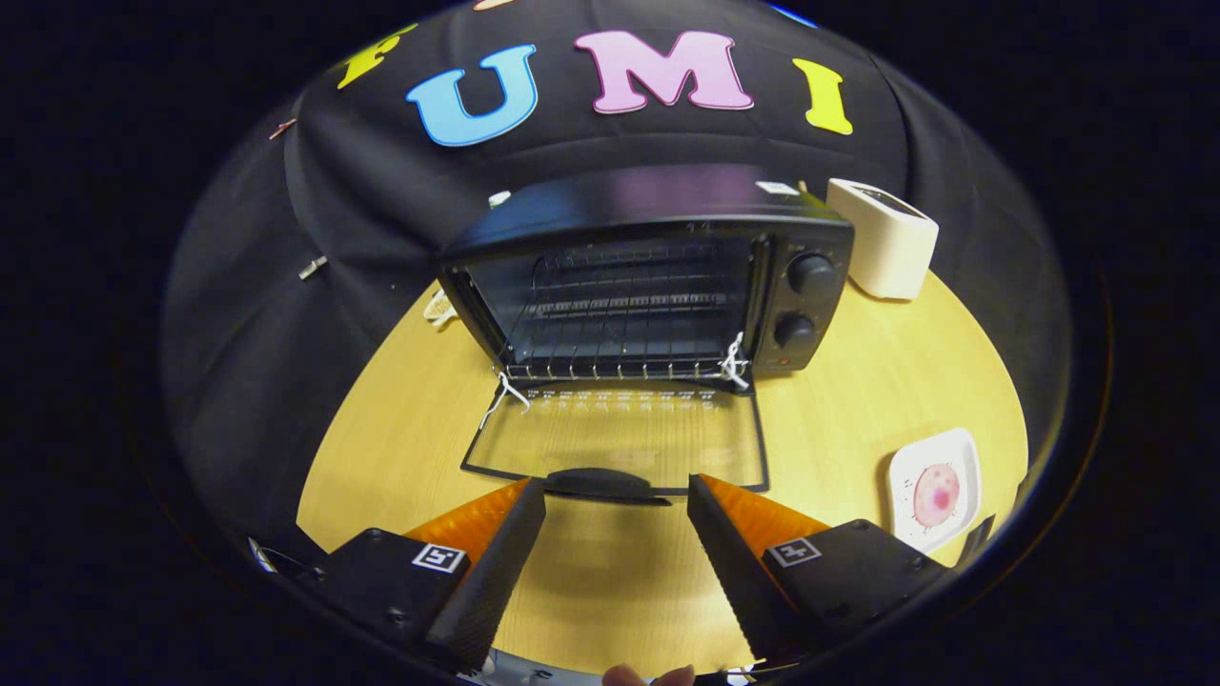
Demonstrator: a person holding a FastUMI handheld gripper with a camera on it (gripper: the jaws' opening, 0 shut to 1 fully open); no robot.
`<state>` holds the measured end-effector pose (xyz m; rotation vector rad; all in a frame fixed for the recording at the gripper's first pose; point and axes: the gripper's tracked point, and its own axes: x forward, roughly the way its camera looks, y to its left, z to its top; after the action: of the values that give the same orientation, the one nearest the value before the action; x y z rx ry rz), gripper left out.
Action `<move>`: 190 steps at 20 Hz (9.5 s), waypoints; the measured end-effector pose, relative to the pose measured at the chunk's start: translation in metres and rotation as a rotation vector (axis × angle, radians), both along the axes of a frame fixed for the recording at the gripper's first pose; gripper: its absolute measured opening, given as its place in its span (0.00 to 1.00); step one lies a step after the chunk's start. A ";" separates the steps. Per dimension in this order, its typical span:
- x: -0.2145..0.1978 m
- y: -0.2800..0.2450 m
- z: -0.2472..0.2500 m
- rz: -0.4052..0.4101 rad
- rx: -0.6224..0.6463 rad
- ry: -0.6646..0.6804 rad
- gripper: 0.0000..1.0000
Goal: Open the toaster oven, put the food inside, and close the toaster oven door.
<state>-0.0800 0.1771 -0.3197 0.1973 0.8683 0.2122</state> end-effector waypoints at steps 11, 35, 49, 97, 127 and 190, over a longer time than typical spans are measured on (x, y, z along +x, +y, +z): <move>-0.009 -0.191 0.046 0.074 -0.031 0.011 0.99; -0.037 -0.376 -0.129 0.095 0.099 0.594 0.85; -0.028 -0.375 -0.149 0.074 0.119 0.649 0.05; 0.106 0.002 -0.060 -1.064 0.775 0.385 0.05; 0.060 0.001 -0.012 -0.583 0.660 0.304 0.95; 0.017 0.035 -0.032 -0.064 -0.081 0.018 0.99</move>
<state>-0.0626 0.2120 -0.3513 0.1515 0.8856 0.1156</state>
